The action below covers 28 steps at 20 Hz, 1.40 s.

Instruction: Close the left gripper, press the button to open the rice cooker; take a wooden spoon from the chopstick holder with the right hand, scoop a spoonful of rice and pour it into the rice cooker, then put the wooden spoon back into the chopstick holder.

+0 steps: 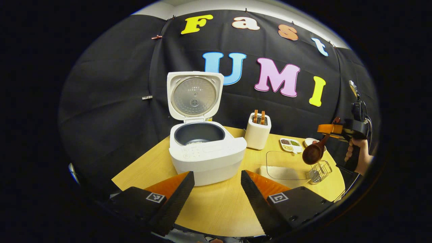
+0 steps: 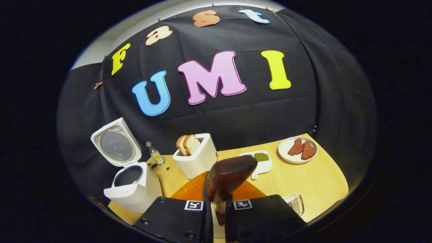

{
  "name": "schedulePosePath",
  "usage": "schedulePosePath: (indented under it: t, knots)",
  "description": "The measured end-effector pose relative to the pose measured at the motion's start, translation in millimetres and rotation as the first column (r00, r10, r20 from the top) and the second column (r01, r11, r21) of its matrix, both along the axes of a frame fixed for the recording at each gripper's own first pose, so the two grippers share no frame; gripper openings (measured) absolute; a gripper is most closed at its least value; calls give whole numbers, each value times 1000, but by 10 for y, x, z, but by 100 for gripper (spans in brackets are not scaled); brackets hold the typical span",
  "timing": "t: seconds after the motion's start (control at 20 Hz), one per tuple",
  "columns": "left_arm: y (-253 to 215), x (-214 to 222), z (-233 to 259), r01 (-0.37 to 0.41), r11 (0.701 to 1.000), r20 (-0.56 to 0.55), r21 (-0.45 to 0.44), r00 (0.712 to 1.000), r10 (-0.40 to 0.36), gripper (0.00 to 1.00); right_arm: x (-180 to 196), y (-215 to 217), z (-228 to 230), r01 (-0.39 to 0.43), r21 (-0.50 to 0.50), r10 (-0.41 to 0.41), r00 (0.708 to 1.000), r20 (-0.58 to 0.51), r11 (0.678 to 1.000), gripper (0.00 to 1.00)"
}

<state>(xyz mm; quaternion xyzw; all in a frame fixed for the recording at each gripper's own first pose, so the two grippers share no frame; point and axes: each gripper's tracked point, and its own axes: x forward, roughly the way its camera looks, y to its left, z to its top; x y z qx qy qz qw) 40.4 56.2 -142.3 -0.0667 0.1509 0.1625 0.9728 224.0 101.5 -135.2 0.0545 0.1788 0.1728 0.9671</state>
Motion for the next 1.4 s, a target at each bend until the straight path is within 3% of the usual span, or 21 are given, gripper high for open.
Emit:
schedulePosePath:
  t: [0.25, 0.4, 0.5, 0.55, 0.6, 0.85, 1.0, 1.1, 1.4]
  knots:
    - [197, -50, -403, 18, 999, -50, -30, 999, -19, 96, 1, 154, -562, -14, -179, 18, 1000, 19, 984, 18]
    - [288, -71, -616, 23, 998, -75, -67, 997, -28, 96, -38, 125, -893, 18, -250, -24, 999, -23, 968, 18]
    - [361, -67, -652, 26, 996, -75, -85, 997, -33, 96, -106, 168, -977, 47, -230, -61, 997, -55, 972, 18]
    - [389, -71, -654, 29, 995, -72, -94, 997, -36, 96, -111, 188, -978, 63, -227, -78, 995, -57, 972, 13]
    - [430, -72, -653, 31, 994, -68, -100, 997, -38, 96, -136, 210, -1001, 78, -225, -96, 993, -70, 971, 18]
    - [673, -94, -592, 32, 994, -51, -101, 998, -37, 95, -307, 466, -1103, 147, -117, -166, 969, -182, 982, 18]
    - [820, -122, -570, 34, 996, -47, -80, 998, -38, 96, -344, 551, -1130, 220, -51, -226, 941, -253, 974, 14]
    - [923, -154, -582, 29, 997, -50, -75, 998, -33, 96, -361, 612, -1125, 264, 0, -252, 921, -299, 965, 18]
    - [1104, -261, -638, 16, 995, -50, -103, 999, -21, 96, -394, 673, -1129, 323, 57, -280, 885, -373, 945, 18]
